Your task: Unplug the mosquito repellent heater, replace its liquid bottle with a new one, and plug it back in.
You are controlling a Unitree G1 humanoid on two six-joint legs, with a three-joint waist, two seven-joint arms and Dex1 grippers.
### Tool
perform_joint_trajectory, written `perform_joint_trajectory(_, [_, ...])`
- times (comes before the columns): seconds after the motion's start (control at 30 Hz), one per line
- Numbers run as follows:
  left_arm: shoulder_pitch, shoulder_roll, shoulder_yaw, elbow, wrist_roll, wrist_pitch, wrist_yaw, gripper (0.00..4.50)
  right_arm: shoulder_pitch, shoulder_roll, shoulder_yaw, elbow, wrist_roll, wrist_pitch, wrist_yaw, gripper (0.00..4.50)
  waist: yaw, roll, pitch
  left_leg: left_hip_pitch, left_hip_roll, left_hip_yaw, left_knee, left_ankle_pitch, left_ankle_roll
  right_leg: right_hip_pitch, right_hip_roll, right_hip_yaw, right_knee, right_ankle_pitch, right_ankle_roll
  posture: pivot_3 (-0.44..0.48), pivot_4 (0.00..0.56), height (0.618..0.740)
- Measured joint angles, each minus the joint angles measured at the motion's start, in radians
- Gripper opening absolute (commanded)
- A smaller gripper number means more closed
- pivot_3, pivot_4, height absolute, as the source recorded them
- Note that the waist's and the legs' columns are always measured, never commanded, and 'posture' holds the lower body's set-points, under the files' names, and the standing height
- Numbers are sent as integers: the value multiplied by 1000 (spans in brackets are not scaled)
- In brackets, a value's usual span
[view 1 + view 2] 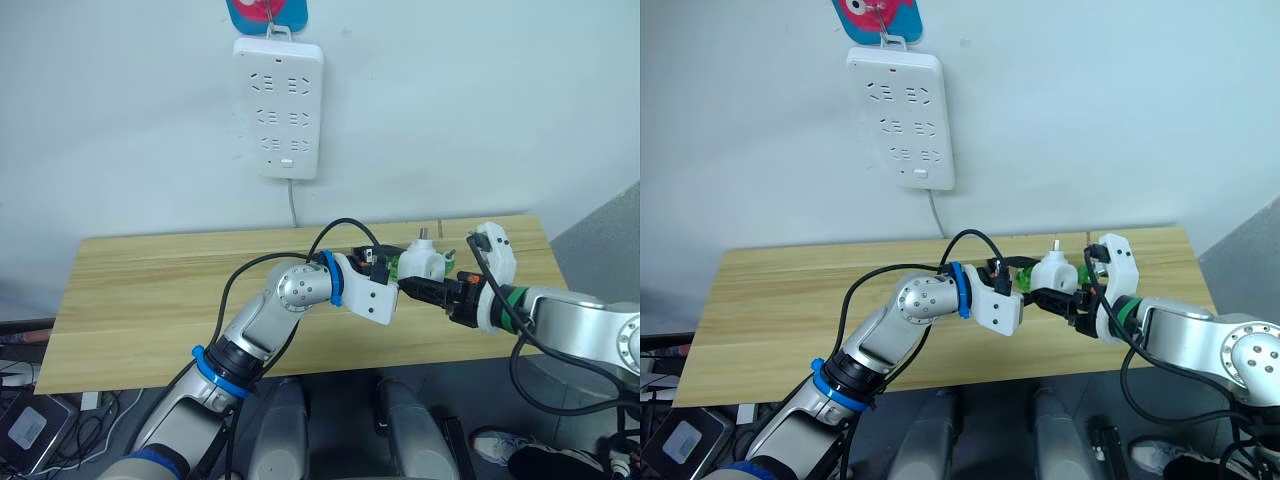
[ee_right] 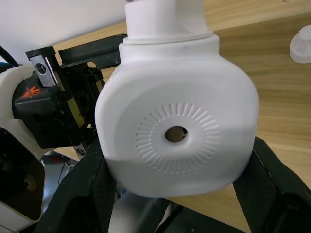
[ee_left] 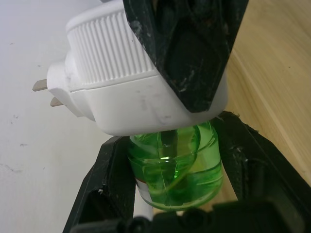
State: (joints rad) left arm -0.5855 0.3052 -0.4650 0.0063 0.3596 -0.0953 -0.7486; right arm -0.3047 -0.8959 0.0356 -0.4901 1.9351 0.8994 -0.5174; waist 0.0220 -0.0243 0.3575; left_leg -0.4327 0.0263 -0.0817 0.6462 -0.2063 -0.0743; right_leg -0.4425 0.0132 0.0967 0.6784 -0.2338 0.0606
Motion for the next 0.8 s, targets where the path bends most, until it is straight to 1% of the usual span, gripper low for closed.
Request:
perform_joint_trajectory(0.23, [-7, -7, 14, 11, 1, 0, 24, 2265, -32, 9, 8, 0, -48, 0, 14, 2896, 1, 0, 0, 0, 0, 0, 0, 0, 0, 0, 0, 0, 0, 0, 0, 143, 296, 740])
perform_joint_trajectory(0.3, [-8, -20, 21, 29, -7, -2, 37, 2265, -39, 14, 8, 0, -75, -1, 21, 3615, 1, 0, 0, 0, 0, 0, 0, 0, 0, 0, 0, 0, -1, 0, 0, 142, 293, 740])
perform_joint_trajectory(0.4, [-7, -38, 39, 49, -27, 1, 52, 2265, -44, 28, 5, -19, -109, -11, 58, 4473, 0, 0, 0, 0, 0, 0, 0, 0, 0, 0, 0, 0, 0, 0, 0, 141, 286, 740])
perform_joint_trajectory(0.47, [-8, -43, 45, 51, -35, 3, 61, 2265, -47, 29, 5, -31, -142, -10, 85, 4473, 1, 0, 0, 0, 0, 0, 0, 0, 0, 0, 0, 0, 0, 0, 0, 142, 285, 740])
perform_joint_trajectory(0.6, [-7, -81, 75, 54, -74, 33, 78, 2265, -33, -5, -17, -102, -299, -2, 185, 4473, 2, 0, 0, -1, 0, 0, 0, 0, 0, 0, 0, -1, -1, 0, 0, 145, 277, 740])
perform_joint_trajectory(0.67, [6, -137, 112, 62, -135, 81, 87, 2265, 23, -3, -50, -172, -374, -23, 246, 4473, 4, -1, -2, -1, 0, -1, 0, 0, 0, 0, 0, -2, -1, 0, 0, 149, 271, 740])
perform_joint_trajectory(0.73, [30, -174, 132, 67, -194, 122, 88, 2265, 67, -2, -56, -240, -453, -42, 304, 4473, 4, -1, -4, -1, 0, -1, -1, 0, 0, 0, 0, -2, -1, 0, -1, 147, 262, 740])
perform_joint_trajectory(0.8, [67, -218, 164, 73, -282, 184, 81, 2265, 133, 11, -54, -303, -590, -83, 364, 4473, 3, -2, -9, -1, 0, -1, 0, 0, 0, 0, 0, -2, -1, 0, -1, 142, 252, 740])
